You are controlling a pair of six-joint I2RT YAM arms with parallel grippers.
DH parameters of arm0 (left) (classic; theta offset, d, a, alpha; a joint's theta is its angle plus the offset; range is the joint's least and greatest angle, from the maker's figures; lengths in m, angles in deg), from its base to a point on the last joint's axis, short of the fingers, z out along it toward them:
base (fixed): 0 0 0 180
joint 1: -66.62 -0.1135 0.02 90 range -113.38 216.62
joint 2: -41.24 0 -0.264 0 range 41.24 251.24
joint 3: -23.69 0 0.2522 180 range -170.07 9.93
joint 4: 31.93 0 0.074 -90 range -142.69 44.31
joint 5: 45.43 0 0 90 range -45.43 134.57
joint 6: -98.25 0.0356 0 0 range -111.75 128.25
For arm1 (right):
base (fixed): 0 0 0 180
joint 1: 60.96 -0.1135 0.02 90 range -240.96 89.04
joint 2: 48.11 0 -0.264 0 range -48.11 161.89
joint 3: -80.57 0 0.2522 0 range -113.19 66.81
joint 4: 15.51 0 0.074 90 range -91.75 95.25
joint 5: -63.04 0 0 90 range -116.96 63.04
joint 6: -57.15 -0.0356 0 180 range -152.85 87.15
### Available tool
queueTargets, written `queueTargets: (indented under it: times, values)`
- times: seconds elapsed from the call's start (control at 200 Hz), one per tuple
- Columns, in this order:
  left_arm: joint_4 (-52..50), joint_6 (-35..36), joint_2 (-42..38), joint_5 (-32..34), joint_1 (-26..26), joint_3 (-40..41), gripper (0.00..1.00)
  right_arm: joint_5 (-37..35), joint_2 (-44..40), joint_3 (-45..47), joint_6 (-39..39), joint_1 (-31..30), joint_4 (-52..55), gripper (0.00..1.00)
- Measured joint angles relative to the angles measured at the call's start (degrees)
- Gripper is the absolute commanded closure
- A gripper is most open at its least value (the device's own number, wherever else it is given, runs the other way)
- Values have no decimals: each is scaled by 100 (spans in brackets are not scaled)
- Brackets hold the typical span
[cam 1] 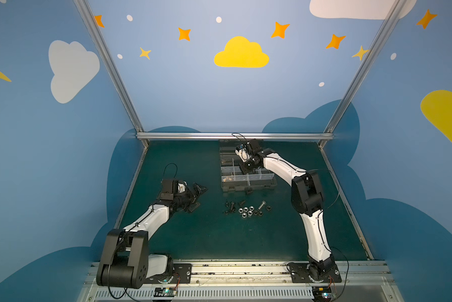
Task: Sort the screws and nuts into containers
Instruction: Place the nut into the container.
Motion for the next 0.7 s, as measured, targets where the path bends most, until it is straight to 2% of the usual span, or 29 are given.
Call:
queueTargets:
  times: [0.12, 0.205, 0.3, 0.571, 0.701]
  values:
    - [90, -15, 111, 0, 59, -66, 0, -24, 66, -59, 7, 4, 42, 100]
    - [109, -20, 111, 2, 63, -76, 0, -35, 70, -76, 17, 7, 55, 73]
    - [98, -15, 111, 7, 63, -98, 0, -50, 70, -85, 48, 7, 68, 61]
    - [83, 0, 109, 24, 63, -170, 0, -48, 2, -87, 92, 4, 155, 55]
    - [74, 0, 109, 28, 63, -170, 0, 11, -341, 85, 94, -15, 232, 53]
